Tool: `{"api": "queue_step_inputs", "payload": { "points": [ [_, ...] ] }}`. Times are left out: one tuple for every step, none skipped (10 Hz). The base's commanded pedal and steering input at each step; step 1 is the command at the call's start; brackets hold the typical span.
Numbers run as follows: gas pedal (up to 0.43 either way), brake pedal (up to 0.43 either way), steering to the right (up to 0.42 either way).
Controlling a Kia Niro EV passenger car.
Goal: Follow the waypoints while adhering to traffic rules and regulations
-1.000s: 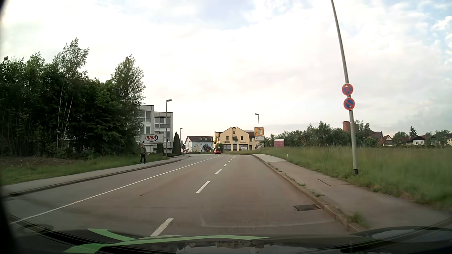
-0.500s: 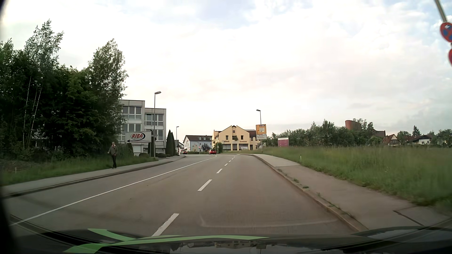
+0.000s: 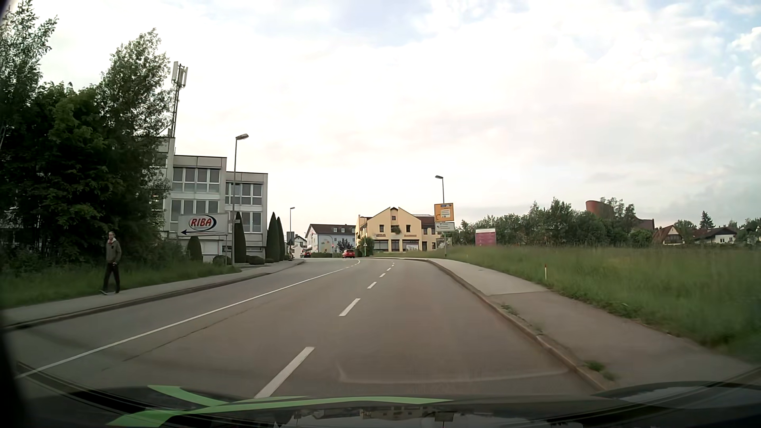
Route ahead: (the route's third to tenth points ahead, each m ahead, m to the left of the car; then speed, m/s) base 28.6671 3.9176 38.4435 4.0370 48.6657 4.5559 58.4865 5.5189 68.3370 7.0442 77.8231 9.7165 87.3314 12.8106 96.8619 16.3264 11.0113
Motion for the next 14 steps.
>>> {"api": "queue_step_inputs", "payload": {
  "points": [
    [0.118,0.0,0.0],
    [0.118,0.0,0.0],
    [0.118,0.0,0.0],
    [0.118,0.0,0.0],
    [0.118,0.0,0.0],
    [0.118,0.0,0.0],
    [0.118,0.0,0.0],
    [0.118,0.0,0.0],
    [0.118,0.0,-0.001],
    [0.118,0.0,-0.001],
    [0.118,0.0,-0.001],
    [0.118,0.0,-0.001],
    [0.118,0.0,-0.001],
    [0.13,0.0,-0.001]
  ]
}}
